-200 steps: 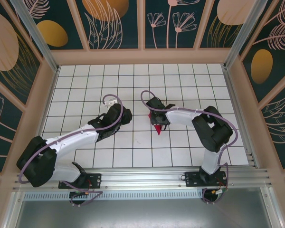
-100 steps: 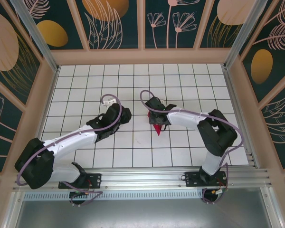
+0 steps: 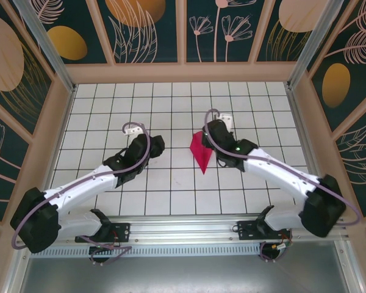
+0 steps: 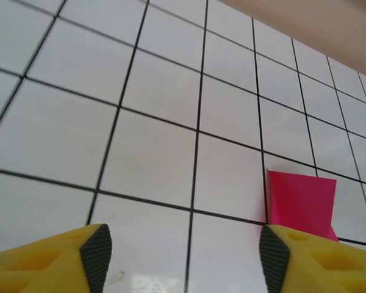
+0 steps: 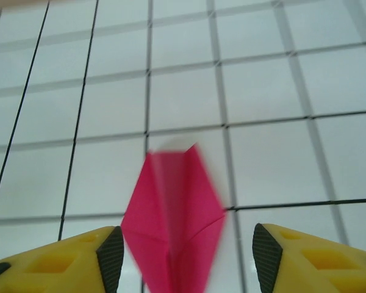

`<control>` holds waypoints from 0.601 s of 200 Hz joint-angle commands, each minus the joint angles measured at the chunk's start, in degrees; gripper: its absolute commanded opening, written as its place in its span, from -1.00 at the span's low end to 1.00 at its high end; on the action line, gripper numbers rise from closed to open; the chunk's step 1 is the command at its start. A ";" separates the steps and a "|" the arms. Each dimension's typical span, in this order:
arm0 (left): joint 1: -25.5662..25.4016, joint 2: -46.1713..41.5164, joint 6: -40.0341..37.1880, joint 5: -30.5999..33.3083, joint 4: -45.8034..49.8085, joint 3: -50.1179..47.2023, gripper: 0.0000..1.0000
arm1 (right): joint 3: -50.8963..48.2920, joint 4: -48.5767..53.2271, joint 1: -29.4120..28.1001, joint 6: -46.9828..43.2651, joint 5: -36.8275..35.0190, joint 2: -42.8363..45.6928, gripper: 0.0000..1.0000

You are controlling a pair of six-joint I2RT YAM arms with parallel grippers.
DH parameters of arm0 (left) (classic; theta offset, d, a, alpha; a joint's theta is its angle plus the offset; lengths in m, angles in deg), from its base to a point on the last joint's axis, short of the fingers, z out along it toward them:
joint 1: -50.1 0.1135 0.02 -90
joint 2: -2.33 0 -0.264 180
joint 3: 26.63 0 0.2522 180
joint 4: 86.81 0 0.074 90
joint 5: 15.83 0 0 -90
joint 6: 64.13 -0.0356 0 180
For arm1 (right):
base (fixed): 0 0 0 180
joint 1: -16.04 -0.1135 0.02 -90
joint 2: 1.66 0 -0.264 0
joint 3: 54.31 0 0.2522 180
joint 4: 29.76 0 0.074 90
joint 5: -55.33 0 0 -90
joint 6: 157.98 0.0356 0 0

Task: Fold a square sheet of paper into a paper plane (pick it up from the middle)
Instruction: Move a paper plane to the center of the table, then reset both arms

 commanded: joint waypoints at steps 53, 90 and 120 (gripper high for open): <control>1.73 -11.49 -13.47 21.72 -3.65 -7.66 0.97 | -23.13 -25.78 22.62 -13.72 -13.20 10.23 0.52; 12.43 -13.99 -19.24 20.39 -7.30 -11.28 0.97 | -30.86 -41.84 33.00 -20.74 4.06 8.38 0.53; 17.95 -14.72 -25.14 21.72 -16.27 -15.65 0.97 | -36.71 -60.52 38.95 -25.84 14.41 1.61 0.53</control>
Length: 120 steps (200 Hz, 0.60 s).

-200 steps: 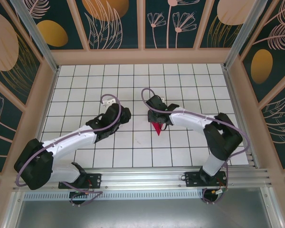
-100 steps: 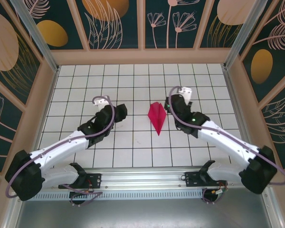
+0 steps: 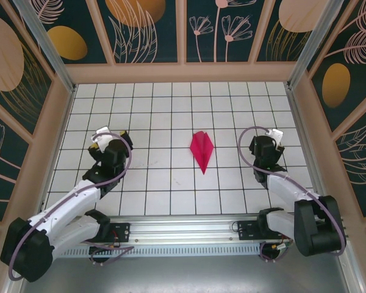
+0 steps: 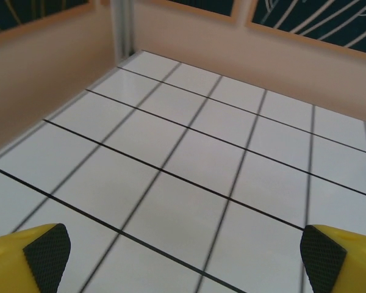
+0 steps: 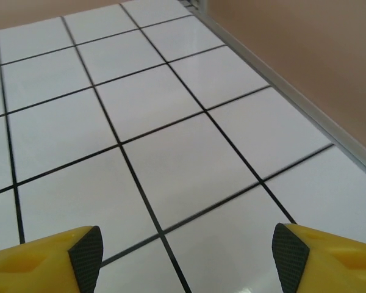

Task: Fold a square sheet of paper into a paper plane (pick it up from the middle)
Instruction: Reset both arms

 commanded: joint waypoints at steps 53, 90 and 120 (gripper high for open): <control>13.12 3.58 -12.52 0.35 -22.20 -8.10 0.97 | -3.74 -40.37 7.08 -14.32 26.92 -17.06 0.49; 16.96 8.96 -19.76 -4.55 -37.59 -12.58 0.97 | -10.57 -57.90 11.86 -9.90 30.80 -22.21 0.47; 17.79 17.01 -23.06 -8.87 -48.66 -13.83 0.97 | -8.24 -52.21 10.32 -9.81 25.69 -21.78 0.98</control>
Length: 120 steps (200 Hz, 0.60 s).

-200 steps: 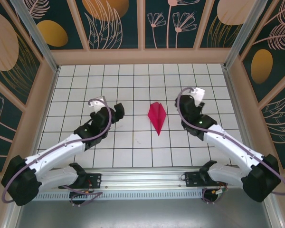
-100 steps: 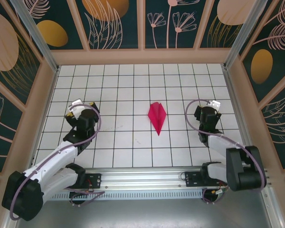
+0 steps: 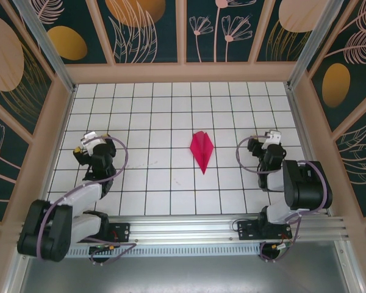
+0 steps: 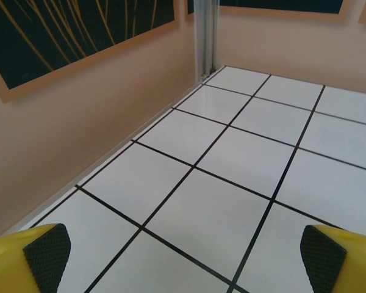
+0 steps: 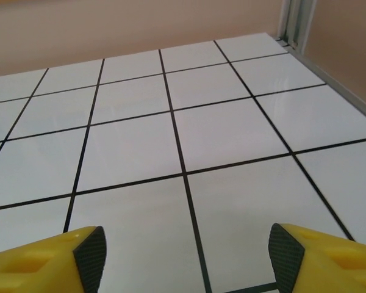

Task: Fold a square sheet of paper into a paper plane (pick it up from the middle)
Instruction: Reset both arms

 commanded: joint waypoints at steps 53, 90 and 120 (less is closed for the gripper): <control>1.90 15.13 -11.61 -13.93 -35.17 -2.87 0.97 | 0.69 -6.77 -0.75 0.28 -0.06 -0.27 0.98; 7.12 17.28 -8.24 -24.18 -33.86 -1.94 0.97 | 0.74 -6.68 -0.62 0.28 0.22 -0.24 0.98; 7.96 19.18 -6.93 -24.27 -39.84 -5.03 0.97 | 0.71 -6.66 -0.60 0.29 0.30 -0.26 0.98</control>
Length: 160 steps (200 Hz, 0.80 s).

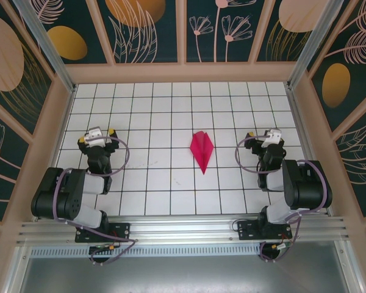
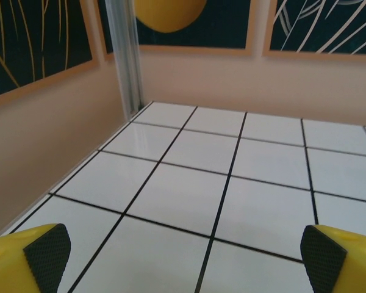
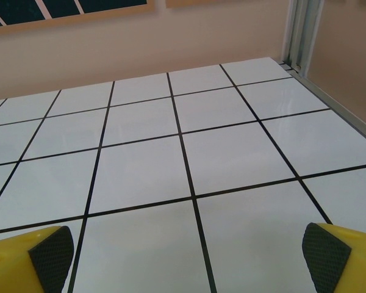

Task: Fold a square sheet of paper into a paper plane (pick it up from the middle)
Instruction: Reset both arms

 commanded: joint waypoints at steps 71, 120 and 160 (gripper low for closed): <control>1.16 1.02 2.78 -0.90 -3.56 -0.26 0.97 | 0.67 -3.06 -0.11 0.45 0.65 -0.15 0.98; 1.09 1.06 2.74 -0.90 -3.72 -0.32 0.97 | 0.69 -3.06 -0.12 0.48 0.65 -0.18 0.98; 1.16 1.02 2.75 -0.95 -3.72 -0.32 0.97 | 0.67 -3.07 -0.13 0.48 0.66 -0.18 0.98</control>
